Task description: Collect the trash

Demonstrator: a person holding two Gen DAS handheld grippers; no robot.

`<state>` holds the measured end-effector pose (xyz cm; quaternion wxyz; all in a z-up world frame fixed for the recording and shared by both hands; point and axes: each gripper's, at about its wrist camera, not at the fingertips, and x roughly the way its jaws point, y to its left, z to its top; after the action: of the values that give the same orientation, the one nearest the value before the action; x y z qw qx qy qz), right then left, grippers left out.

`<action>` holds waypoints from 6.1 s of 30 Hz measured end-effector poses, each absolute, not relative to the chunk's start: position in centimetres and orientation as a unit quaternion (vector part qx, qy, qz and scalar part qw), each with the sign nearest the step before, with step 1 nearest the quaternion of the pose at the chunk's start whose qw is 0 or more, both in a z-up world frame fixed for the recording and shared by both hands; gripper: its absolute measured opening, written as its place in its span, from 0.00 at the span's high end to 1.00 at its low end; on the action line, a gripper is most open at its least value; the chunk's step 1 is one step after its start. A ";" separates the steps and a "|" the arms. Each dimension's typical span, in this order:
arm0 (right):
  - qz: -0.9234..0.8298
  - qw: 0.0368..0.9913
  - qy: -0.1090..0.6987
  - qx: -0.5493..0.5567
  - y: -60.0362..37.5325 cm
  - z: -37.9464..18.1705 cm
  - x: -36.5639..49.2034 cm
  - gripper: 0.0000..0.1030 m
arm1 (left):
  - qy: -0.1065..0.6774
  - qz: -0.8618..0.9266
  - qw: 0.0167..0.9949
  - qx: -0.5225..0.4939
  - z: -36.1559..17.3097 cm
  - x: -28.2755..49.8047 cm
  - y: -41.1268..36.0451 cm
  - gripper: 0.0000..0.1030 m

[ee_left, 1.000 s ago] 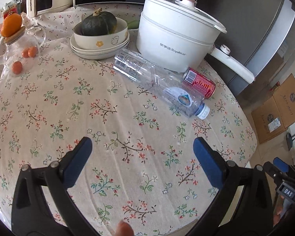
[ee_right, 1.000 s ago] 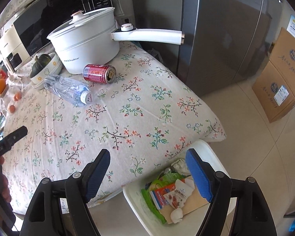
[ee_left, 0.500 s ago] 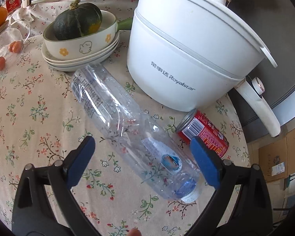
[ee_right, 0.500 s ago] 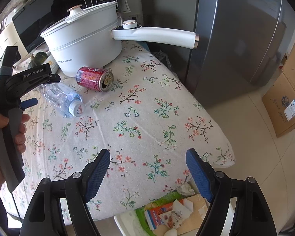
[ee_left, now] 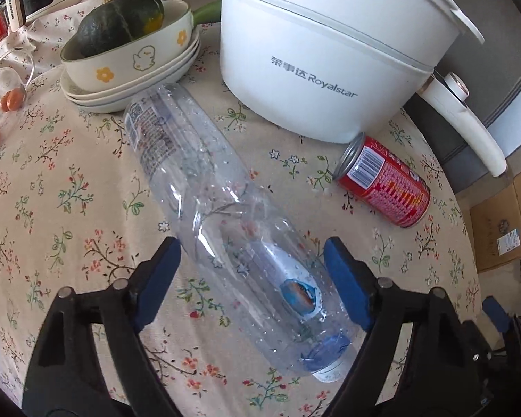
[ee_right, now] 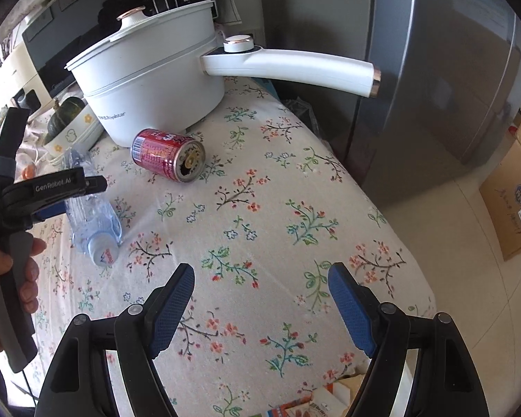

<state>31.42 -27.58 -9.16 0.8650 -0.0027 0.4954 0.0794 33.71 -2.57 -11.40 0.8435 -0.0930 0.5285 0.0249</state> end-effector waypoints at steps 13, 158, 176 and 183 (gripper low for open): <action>0.188 0.874 0.443 -0.070 -21.4 -11.3 38.5 0.22 | 0.544 -0.012 0.836 -0.062 -11.9 29.1 5.8 0.35; -0.045 0.869 0.491 0.049 -33.3 -4.6 8.9 0.16 | 0.424 -0.151 0.892 0.038 -5.2 4.0 -6.6 0.01; -0.074 0.944 0.319 -0.038 -24.4 3.0 -6.3 0.06 | 0.330 -0.044 0.942 0.038 -0.7 -4.1 -2.8 0.01; -0.070 0.952 0.296 -0.030 -23.7 3.8 -7.2 0.05 | 0.301 -0.044 0.952 0.024 0.4 -4.7 -2.5 0.01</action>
<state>-7.22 -23.68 3.82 0.9522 -0.0303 0.2957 -0.0703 -4.74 -2.48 0.45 0.9524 0.0243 0.3006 -0.0438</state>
